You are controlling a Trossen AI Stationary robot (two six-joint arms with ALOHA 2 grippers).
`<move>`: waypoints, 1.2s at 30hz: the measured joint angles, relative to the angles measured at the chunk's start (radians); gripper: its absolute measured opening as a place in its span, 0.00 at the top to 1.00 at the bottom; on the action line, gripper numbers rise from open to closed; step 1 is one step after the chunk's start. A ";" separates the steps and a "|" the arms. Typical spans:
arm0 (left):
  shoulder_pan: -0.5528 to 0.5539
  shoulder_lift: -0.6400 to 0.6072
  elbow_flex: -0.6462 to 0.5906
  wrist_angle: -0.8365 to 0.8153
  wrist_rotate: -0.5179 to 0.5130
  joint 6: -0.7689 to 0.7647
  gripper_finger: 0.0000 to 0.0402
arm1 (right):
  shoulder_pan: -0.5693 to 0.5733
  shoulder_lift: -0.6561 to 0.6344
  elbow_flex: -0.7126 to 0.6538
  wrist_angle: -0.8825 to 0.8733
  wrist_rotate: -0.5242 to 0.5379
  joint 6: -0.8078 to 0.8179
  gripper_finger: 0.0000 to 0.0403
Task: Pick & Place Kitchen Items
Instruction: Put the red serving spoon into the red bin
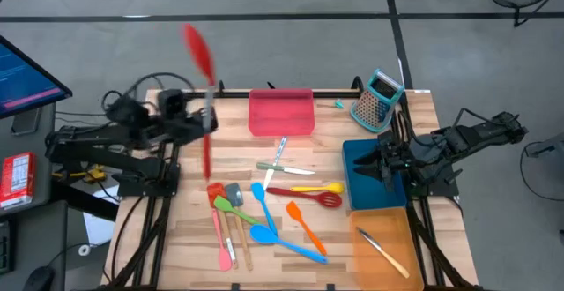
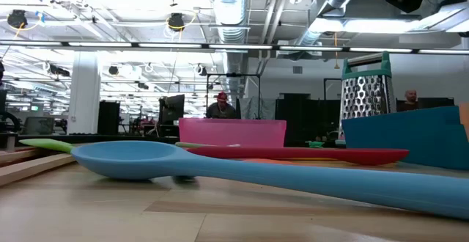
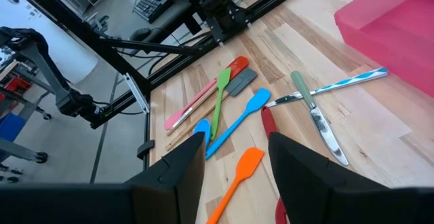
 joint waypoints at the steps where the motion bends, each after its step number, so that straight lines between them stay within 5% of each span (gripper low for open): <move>1: 0.018 0.002 0.000 -0.056 -0.008 0.005 0.90 | 0.000 0.000 0.000 0.000 0.000 0.000 0.60; 6: 0.119 0.042 0.000 -0.317 0.005 0.006 0.90 | 0.000 0.000 0.000 0.000 0.000 0.020 0.60; 13: 0.297 0.139 0.000 -0.684 0.152 0.004 0.90 | 0.000 0.000 0.000 0.000 0.000 0.028 0.60; 22: 0.477 0.307 0.006 -0.752 0.362 0.072 0.91 | 0.000 0.000 0.000 0.000 0.000 0.028 0.60; 31: 0.608 0.450 0.099 -0.770 0.357 0.323 0.91 | 0.000 0.000 0.000 0.000 0.000 0.039 0.60; 36: 0.621 0.501 0.195 -0.948 0.225 0.606 0.91 | 0.000 0.000 0.000 0.000 0.000 0.044 0.60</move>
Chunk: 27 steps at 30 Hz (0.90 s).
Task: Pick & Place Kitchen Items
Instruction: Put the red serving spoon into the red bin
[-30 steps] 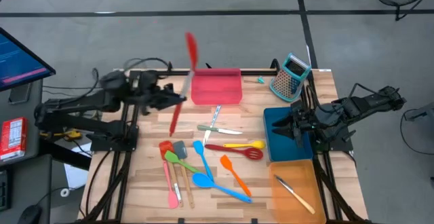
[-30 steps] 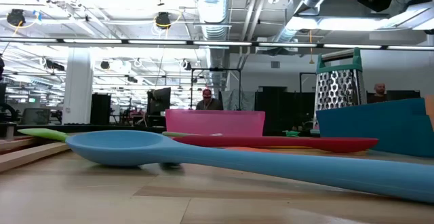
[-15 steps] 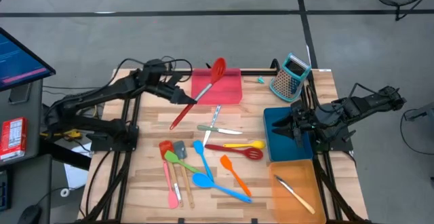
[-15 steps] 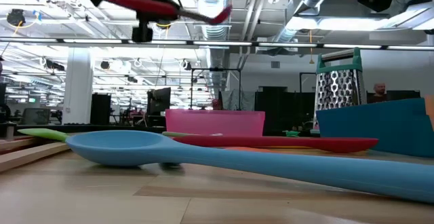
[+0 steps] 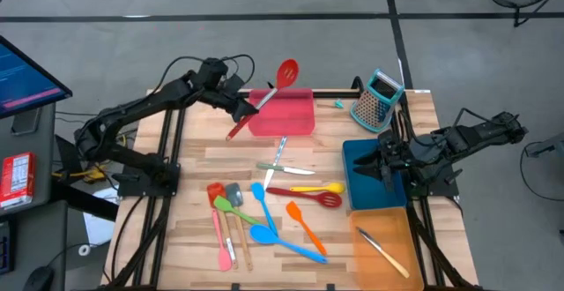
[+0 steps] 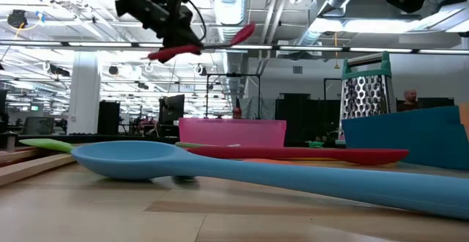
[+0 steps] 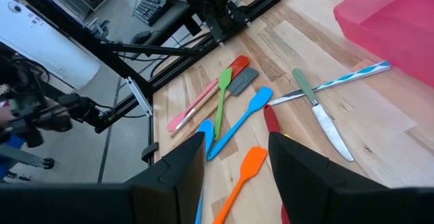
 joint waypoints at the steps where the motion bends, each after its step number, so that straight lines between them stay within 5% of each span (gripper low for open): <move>1: 0.000 0.008 0.022 -0.052 -0.041 0.052 0.91 | 0.000 0.000 0.000 0.000 0.000 0.009 0.60; 9: -0.005 0.061 0.155 -0.361 -0.340 0.328 0.91 | -0.030 0.000 0.000 0.000 0.000 0.042 0.60; 27: -0.003 0.287 0.241 -0.378 -0.509 0.594 0.91 | -0.112 0.000 0.000 -0.001 -0.001 0.043 0.60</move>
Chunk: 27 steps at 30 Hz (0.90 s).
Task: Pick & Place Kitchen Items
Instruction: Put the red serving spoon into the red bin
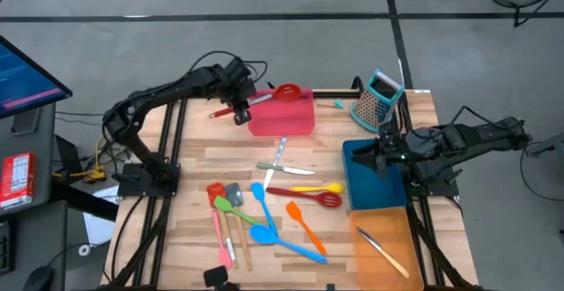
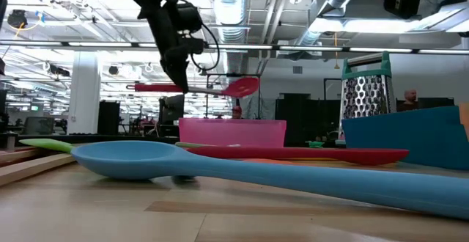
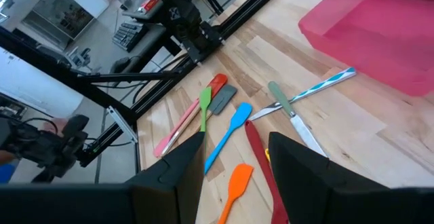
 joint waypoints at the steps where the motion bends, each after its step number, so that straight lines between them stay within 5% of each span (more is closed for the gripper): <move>1: 0.000 0.005 0.000 0.001 -0.006 0.016 0.91 | 0.000 0.000 0.000 0.000 0.000 0.000 0.60; 27: -0.011 0.102 -0.009 0.140 -0.098 0.084 0.91 | 0.001 0.000 0.000 0.000 -0.001 0.001 0.60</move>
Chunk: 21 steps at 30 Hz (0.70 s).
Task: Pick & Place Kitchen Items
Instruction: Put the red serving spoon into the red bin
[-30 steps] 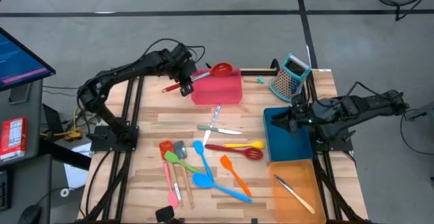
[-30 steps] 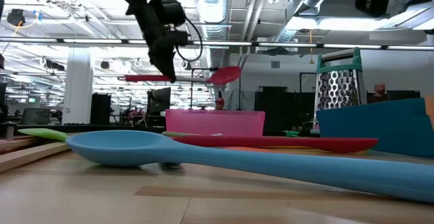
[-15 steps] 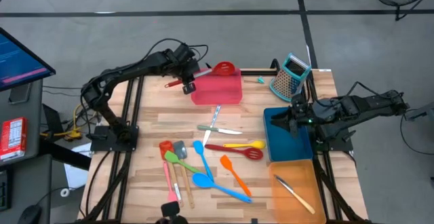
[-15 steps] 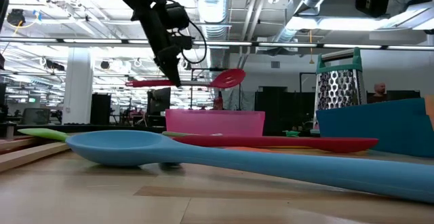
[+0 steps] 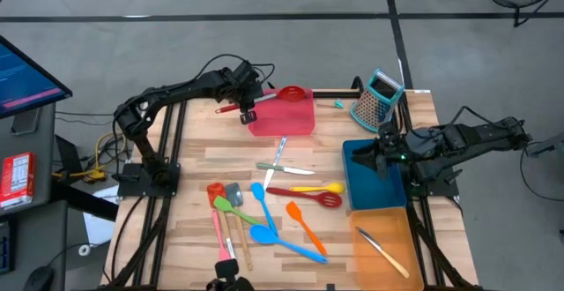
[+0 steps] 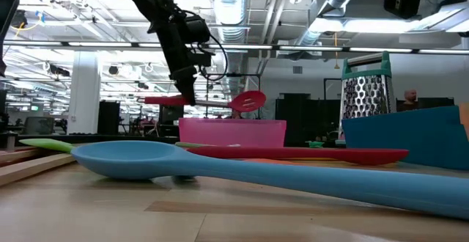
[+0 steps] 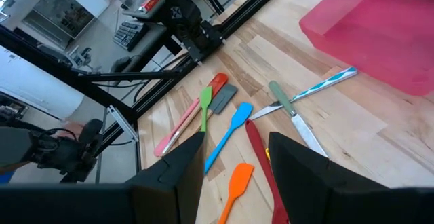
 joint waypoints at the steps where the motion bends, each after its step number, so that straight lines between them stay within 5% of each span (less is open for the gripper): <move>1: 0.000 0.003 0.000 0.002 0.000 0.000 0.91 | 0.000 0.000 0.000 0.000 0.000 0.000 0.60; 21: -0.015 0.034 0.000 0.022 0.006 0.012 0.86 | 0.000 0.000 0.000 -0.008 -0.003 0.000 0.60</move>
